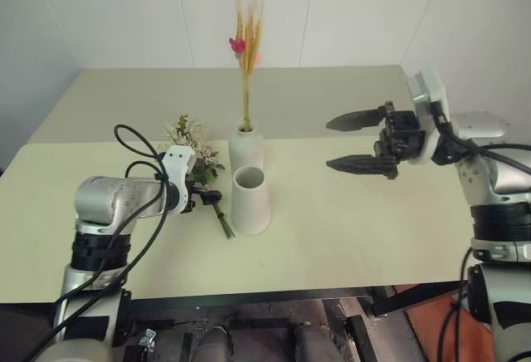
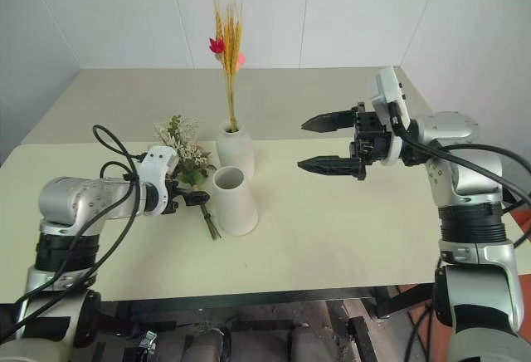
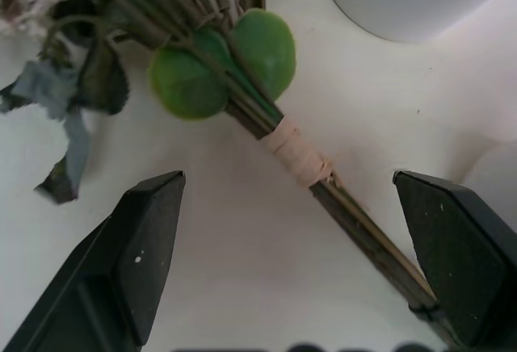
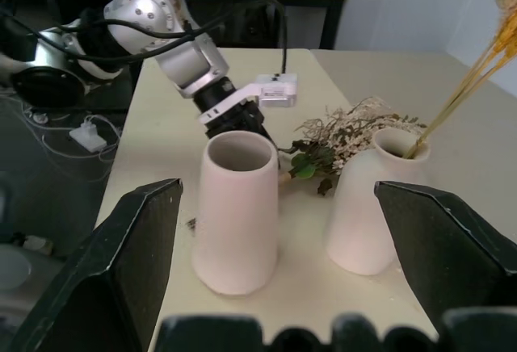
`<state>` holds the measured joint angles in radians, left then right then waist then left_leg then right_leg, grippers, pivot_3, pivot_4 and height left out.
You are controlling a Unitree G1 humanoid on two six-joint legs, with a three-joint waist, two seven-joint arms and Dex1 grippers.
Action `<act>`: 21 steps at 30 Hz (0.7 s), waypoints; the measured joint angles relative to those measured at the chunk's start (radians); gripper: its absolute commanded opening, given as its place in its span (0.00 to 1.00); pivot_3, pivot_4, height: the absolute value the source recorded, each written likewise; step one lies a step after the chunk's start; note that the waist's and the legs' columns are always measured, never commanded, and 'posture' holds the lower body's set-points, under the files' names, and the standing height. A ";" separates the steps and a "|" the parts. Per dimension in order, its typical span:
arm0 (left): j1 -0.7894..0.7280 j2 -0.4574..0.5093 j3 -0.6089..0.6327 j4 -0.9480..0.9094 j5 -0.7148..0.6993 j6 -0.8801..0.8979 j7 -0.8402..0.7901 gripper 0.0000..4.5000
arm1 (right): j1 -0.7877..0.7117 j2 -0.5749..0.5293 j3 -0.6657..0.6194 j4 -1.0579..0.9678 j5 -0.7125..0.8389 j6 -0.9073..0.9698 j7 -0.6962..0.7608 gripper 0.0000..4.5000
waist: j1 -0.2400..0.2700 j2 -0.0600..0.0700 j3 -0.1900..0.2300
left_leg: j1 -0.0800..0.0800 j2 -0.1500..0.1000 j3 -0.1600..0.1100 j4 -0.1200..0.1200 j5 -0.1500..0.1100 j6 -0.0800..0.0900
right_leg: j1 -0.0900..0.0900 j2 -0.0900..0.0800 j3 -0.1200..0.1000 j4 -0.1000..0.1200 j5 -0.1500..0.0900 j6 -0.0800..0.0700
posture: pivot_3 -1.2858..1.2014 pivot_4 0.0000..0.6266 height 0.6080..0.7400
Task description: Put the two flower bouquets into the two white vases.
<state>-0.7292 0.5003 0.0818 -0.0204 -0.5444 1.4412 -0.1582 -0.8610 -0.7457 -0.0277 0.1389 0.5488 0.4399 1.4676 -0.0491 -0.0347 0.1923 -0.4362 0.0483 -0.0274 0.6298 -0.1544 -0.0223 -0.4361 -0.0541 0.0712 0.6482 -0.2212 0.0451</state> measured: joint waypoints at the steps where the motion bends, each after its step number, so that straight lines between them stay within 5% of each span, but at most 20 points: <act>1: -0.020 -0.022 0.000 0.026 0.023 -0.004 0.015 1.00 | 0.018 -0.013 0.001 -0.012 0.002 0.000 0.012 0.99 | 0.004 0.000 0.000 | 0.000 0.000 0.000 0.000 0.000 0.000 | 0.000 0.000 0.000 0.000 0.000 0.000 | 0.52 0.24 1.00; 10: -0.137 -0.077 0.000 0.262 0.176 -0.125 0.068 1.00 | 0.109 -0.099 -0.004 -0.121 0.025 0.005 0.039 0.99 | 0.008 0.000 0.000 | -0.001 -0.002 0.000 0.001 0.000 0.000 | 0.001 -0.002 0.000 -0.001 0.000 0.002 | 0.52 0.24 1.00; 14: -0.199 -0.106 0.012 0.391 0.225 -0.174 0.085 0.82 | 0.127 -0.117 -0.007 -0.147 0.041 0.015 0.039 1.00 | 0.007 0.000 0.000 | 0.004 -0.003 0.000 0.002 0.000 0.000 | 0.006 -0.002 0.000 -0.001 -0.003 0.007 | 0.52 0.24 1.00; 21: -0.219 -0.107 0.031 0.452 0.270 -0.201 0.087 0.32 | 0.145 -0.152 -0.010 -0.165 0.061 0.022 0.039 1.00 | 0.007 0.000 0.000 | 0.009 -0.004 0.000 0.002 0.000 0.000 | 0.012 -0.003 0.000 -0.003 -0.003 0.009 | 0.52 0.24 1.00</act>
<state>-0.9483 0.3929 0.1124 0.4313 -0.2748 1.2400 -0.0713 -0.7162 -0.8981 -0.0381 -0.0259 0.6099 0.4619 1.5069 -0.0419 -0.0347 0.1923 -0.4275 0.0448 -0.0279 0.6314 -0.1545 -0.0227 -0.4240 -0.0574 0.0710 0.6455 -0.2247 0.0536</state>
